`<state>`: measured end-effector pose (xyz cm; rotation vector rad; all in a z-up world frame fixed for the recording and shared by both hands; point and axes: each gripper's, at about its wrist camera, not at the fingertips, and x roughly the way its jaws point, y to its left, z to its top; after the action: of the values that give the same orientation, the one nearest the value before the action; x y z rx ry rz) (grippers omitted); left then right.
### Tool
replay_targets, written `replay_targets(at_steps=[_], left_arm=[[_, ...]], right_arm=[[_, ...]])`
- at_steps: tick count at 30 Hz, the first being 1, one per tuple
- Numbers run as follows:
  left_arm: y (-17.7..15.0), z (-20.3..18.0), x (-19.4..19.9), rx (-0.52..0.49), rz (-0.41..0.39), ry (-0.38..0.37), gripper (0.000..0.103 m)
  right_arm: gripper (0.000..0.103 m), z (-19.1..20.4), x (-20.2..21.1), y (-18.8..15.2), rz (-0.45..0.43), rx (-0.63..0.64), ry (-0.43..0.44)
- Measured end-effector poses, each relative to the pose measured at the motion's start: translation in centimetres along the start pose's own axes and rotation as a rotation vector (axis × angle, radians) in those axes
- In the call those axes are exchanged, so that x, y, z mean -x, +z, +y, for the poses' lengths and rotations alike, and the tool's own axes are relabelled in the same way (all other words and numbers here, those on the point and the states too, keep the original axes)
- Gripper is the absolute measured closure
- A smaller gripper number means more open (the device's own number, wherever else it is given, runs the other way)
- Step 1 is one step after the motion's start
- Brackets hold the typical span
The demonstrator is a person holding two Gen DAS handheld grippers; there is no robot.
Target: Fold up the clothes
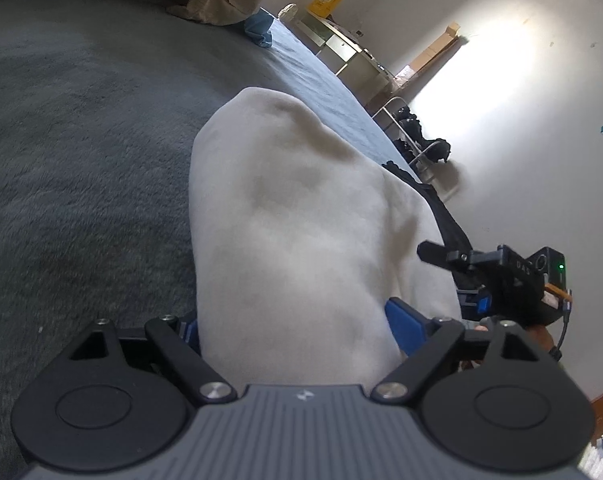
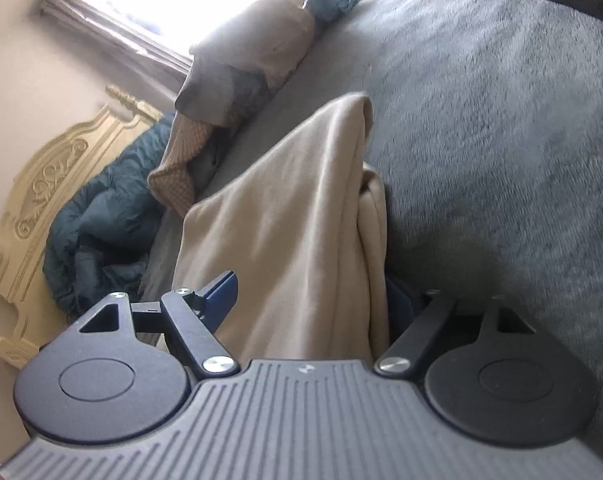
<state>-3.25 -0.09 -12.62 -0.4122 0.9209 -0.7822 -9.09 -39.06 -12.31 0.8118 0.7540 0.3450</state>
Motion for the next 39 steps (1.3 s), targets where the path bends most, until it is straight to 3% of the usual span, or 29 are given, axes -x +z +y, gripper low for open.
replay_targets(at_steps=[4, 8, 13, 18, 24, 26, 28, 29, 32, 34, 39], left_arm=[[0.8, 0.1, -0.5, 0.026, -0.002, -0.008, 0.015], [1.4, -0.2, -1.2, 0.025, -0.005, -0.004, 0.015], [1.2, 0.0, -0.4, 0.049, -0.024, -0.024, 0.019], [0.3, -0.2, 0.3, 0.072, -0.087, -0.033, 0.022], [-0.8, -0.1, 1.7, 0.142, -0.146, -0.029, 0.023], [-0.9, 0.0, 1.5, 0.134, -0.140, -0.023, 0.023], [-0.6, -0.1, 1.3, 0.127, -0.134, -0.021, 0.023], [-0.4, -0.2, 1.2, 0.122, -0.131, -0.021, 0.022], [-0.8, 0.2, 2.0, 0.111, -0.126, -0.026, 0.021], [-0.8, 0.5, 2.0, 0.114, -0.126, -0.030, 0.021], [-1.2, 0.0, 2.3, 0.087, -0.122, -0.002, 0.021]], right_arm=[[0.022, 0.4, -0.9, 0.4, 0.049, 0.023, -0.011], [0.022, -0.4, -2.5, 1.6, 0.038, -0.022, 0.102], [0.059, -1.0, -3.6, 2.1, 0.045, -0.054, 0.161], [0.067, 0.1, -3.3, 2.3, 0.010, 0.000, 0.220], [0.067, 3.6, -6.6, 5.5, 0.106, 0.152, 0.244], [0.061, 3.9, -8.2, 6.3, 0.156, 0.187, 0.228], [0.048, 3.0, -9.2, 6.8, 0.202, 0.167, 0.182], [0.047, 2.4, -9.4, 6.9, 0.220, 0.137, 0.175], [0.045, 1.2, -7.7, 6.8, 0.192, 0.081, 0.181], [0.037, 0.9, -6.4, 6.3, 0.163, 0.063, 0.178], [0.036, 0.4, -4.7, 4.3, 0.157, 0.078, 0.146]])
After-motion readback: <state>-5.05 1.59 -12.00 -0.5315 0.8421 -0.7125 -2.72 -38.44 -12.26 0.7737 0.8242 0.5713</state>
